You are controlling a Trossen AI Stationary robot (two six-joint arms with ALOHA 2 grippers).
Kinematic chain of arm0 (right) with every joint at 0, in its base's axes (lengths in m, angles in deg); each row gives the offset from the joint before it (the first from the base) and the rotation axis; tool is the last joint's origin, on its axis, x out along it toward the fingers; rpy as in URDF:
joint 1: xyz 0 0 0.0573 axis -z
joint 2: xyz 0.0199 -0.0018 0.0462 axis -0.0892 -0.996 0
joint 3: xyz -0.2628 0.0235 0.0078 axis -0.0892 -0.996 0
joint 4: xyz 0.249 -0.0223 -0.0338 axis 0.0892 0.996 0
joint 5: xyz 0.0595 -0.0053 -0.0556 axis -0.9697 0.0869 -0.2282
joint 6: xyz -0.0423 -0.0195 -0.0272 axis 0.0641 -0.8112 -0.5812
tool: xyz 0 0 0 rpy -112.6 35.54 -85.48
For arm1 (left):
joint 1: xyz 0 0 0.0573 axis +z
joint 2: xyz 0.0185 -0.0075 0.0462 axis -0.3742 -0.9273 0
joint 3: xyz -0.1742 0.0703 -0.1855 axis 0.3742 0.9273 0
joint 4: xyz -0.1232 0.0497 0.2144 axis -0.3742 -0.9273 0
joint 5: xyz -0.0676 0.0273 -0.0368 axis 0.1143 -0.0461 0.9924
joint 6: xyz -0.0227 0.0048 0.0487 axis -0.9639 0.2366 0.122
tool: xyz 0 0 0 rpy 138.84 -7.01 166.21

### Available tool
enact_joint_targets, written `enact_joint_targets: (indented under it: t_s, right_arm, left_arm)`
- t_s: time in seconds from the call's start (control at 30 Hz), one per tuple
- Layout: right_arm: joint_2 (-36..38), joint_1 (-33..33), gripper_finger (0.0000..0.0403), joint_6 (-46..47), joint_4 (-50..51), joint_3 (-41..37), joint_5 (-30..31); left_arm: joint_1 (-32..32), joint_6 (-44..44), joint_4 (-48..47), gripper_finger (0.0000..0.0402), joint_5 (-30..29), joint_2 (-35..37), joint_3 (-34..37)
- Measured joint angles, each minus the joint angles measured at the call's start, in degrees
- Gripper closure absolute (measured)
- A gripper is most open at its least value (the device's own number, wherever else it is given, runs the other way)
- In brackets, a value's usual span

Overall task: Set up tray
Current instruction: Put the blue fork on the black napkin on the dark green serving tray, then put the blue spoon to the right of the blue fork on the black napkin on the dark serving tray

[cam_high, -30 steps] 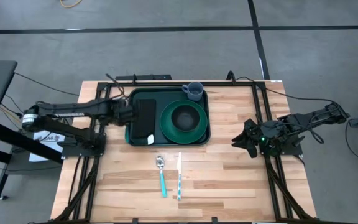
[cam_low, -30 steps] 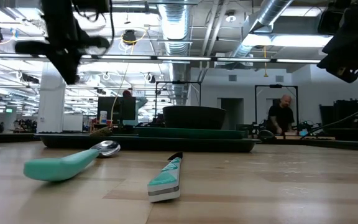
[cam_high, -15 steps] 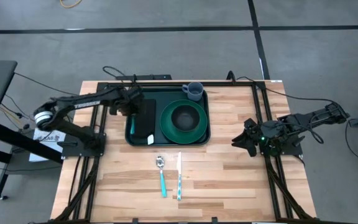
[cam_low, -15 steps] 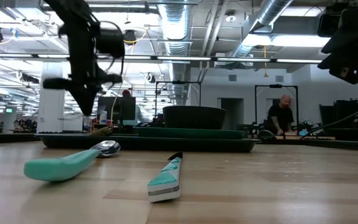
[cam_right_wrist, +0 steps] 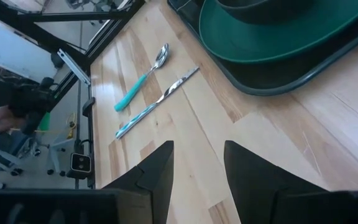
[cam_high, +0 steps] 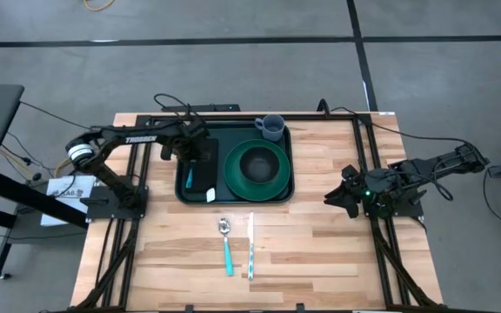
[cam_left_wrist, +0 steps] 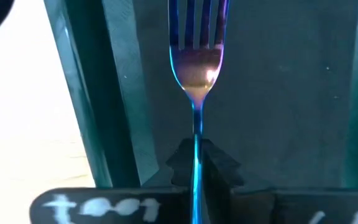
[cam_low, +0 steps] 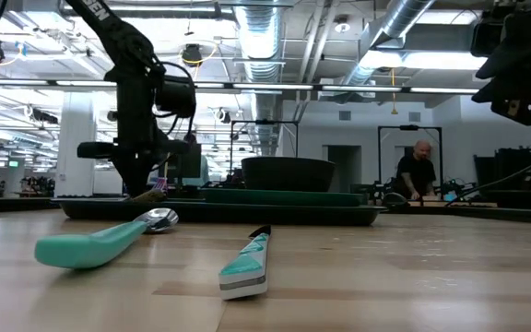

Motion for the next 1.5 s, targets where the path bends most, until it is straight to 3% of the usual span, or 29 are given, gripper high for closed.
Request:
enact_joint_targets:
  t_s: [0.9, 1.1, 1.3, 1.5]
  right_arm:
    - [0.0, 0.0, 0.0269, -0.5, 0.2, 0.0, -0.1]
    - [0.0, 0.0, 0.0269, -1.3, 0.2, 0.0, -0.2]
    - [0.0, 0.0, 0.0269, -2.0, 0.4, 0.0, -0.2]
    - [0.0, 0.0, 0.0269, -2.0, 1.0, 0.0, -0.2]
  left_arm:
    - [1.7, -1.4, 0.1, 0.0373, 0.7, 0.0, 0.0]
    - [1.4, 2.4, -0.3, 0.0373, 8.1, 0.2, -3.7]
    - [-4.1, 1.7, -0.8, 0.0372, 10.0, 4.1, -11.9]
    - [-18.3, -5.6, -0.8, 0.0372, 4.3, 7.7, -19.4]
